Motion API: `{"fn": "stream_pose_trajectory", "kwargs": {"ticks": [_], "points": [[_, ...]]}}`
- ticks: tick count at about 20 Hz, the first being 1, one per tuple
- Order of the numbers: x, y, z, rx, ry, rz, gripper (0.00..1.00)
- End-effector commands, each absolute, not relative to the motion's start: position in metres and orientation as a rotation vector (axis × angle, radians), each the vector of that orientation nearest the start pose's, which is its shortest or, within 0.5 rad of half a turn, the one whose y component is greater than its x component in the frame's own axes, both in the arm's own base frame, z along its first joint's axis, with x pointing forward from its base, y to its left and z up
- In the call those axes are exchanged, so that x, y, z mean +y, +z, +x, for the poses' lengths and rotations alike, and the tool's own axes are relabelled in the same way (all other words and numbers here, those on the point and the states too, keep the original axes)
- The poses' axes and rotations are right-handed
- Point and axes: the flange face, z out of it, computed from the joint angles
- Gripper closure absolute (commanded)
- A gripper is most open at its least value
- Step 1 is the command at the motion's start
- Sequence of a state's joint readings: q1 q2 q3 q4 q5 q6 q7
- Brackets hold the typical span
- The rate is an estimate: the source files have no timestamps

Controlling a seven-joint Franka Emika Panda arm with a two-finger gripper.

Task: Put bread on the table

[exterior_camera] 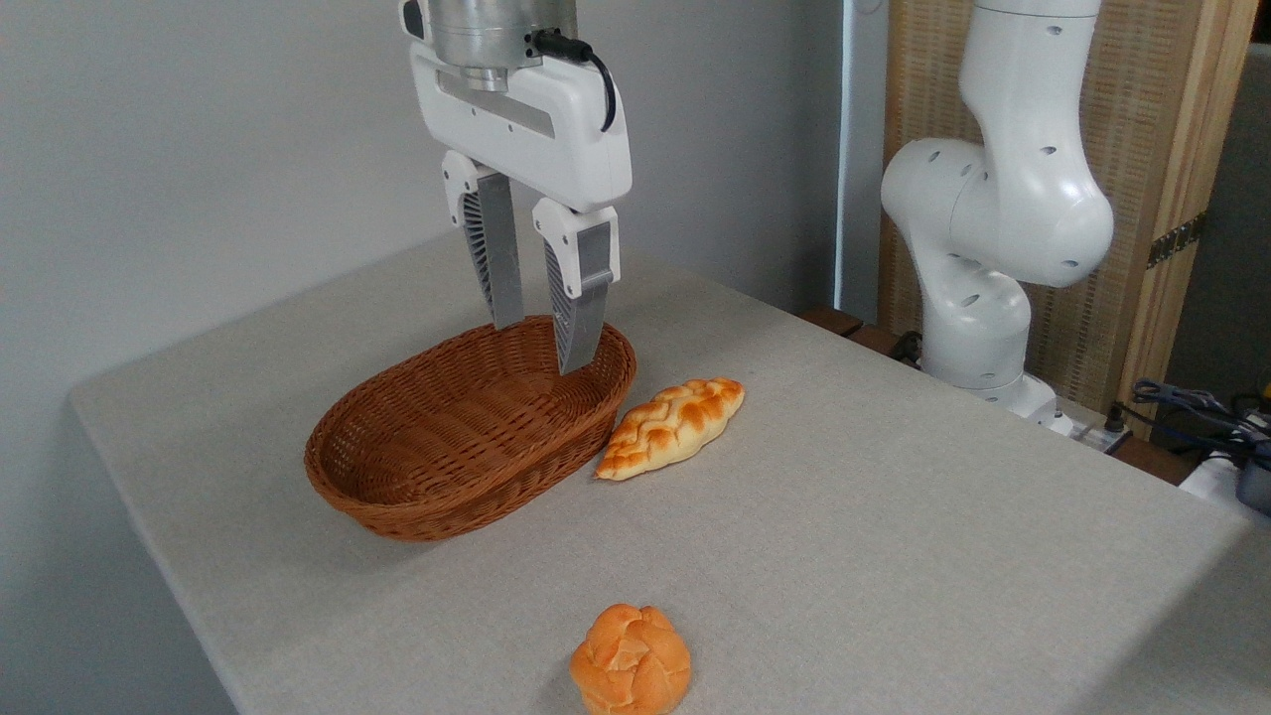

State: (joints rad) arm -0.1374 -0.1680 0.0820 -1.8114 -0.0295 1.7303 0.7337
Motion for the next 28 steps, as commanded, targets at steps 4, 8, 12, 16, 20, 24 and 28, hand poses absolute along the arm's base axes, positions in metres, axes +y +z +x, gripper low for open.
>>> {"fn": "stream_pose_trajectory", "kwargs": {"ticks": [4,8,12,16,20,24,28], "points": [[-0.054,0.618,0.54,1.07,-0.164,-2.955,0.0],[-0.047,0.623,0.542,1.124,-0.083,-2.954,0.0],[-0.035,0.633,0.544,1.17,-0.087,-2.936,0.0],[-0.028,0.636,0.542,1.164,-0.062,-2.949,0.0],[-0.029,0.635,0.542,1.166,-0.057,-2.949,0.0],[-0.035,0.629,0.545,1.178,-0.04,-2.946,0.0],[-0.034,0.629,0.545,1.178,-0.04,-2.946,0.0]]}}
